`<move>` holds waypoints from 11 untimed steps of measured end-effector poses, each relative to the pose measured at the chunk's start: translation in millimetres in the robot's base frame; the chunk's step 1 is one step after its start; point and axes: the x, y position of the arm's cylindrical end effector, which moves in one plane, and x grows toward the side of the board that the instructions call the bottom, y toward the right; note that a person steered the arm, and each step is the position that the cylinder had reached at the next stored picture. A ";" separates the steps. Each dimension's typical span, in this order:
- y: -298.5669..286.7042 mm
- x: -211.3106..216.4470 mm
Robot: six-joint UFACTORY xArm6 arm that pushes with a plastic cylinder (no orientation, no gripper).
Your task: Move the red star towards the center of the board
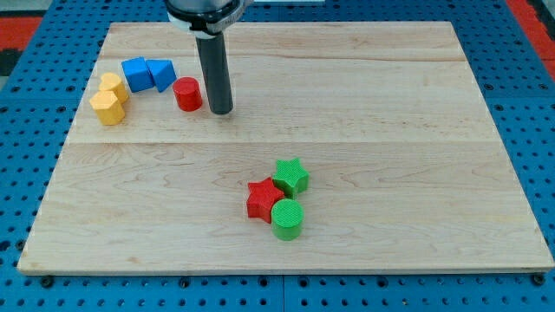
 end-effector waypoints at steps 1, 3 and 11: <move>-26.0 41.2; -48.4 128.2; -7.7 113.1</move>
